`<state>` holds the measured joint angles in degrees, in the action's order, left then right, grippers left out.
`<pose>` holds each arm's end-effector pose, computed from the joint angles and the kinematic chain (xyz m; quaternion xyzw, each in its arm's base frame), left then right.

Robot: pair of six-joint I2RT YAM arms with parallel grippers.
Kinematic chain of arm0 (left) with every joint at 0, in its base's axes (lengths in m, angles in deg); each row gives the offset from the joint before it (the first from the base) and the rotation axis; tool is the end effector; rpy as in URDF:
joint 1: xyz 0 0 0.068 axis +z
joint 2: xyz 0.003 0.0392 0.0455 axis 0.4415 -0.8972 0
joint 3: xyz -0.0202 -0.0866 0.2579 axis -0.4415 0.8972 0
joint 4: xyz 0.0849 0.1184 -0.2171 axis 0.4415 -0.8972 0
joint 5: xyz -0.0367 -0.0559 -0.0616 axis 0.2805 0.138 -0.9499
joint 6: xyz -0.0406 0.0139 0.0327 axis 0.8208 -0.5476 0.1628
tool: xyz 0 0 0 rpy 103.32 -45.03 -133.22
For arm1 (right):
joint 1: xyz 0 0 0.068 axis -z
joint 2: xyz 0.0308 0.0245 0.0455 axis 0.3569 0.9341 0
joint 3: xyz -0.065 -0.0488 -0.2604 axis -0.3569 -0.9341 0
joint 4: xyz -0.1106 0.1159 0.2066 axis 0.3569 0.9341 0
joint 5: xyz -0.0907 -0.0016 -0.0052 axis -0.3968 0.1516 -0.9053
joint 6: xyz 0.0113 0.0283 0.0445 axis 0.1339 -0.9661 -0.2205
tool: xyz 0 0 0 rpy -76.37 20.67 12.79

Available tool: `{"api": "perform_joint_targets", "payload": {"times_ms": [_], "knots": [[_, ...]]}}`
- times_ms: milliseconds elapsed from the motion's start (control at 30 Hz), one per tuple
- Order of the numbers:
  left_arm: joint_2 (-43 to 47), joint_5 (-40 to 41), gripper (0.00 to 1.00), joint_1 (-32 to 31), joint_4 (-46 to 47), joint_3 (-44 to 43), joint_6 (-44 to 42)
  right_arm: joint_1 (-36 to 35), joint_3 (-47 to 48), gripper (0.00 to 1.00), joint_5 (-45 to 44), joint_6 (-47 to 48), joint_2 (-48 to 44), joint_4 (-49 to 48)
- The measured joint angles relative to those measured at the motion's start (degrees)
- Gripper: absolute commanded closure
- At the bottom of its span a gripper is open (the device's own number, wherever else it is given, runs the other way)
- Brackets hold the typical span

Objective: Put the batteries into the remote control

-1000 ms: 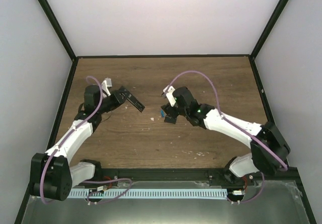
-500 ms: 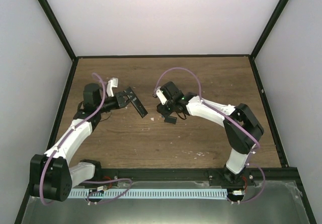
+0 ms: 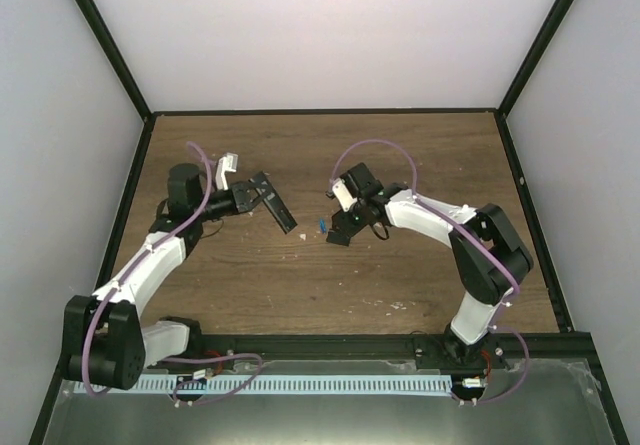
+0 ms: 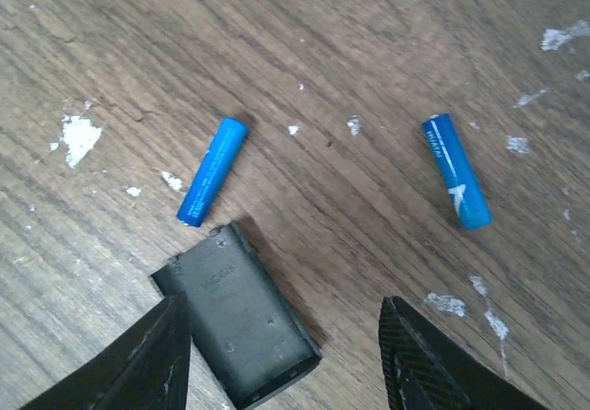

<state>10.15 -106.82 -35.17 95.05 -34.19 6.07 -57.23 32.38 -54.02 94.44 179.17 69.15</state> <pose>0.2458 -0.0658 0.2547 0.0535 0.7900 -0.5034 0.3458 0.2776 0.2077 0.1850 -0.3515 0.9014 0.1056 0.2296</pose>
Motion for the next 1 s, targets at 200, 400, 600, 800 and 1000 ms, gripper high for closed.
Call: {"api": "perform_joint_targets", "payload": {"times_ms": [200,400,600,800,1000], "knots": [[-1.40,-0.90,1.00,0.00,1.79,-0.13,1.42,-0.24,0.04,0.50,1.57,0.44,0.70,0.70],[-1.88,-1.18,1.00,0.00,2.27,-0.63,1.62,-0.24,0.07,0.49,1.68,0.68,2.51,1.33],[-2.54,-1.38,1.00,0.00,2.54,-0.66,1.68,-0.24,0.13,0.49,1.70,1.64,3.74,1.53],[-2.91,-1.46,1.00,0.00,2.54,-0.92,1.68,-0.24,0.22,0.48,1.75,2.05,4.85,2.38],[-3.61,-1.64,1.00,0.00,2.95,-1.38,1.68,-0.24,0.22,0.48,1.79,2.21,4.96,2.51]]}}
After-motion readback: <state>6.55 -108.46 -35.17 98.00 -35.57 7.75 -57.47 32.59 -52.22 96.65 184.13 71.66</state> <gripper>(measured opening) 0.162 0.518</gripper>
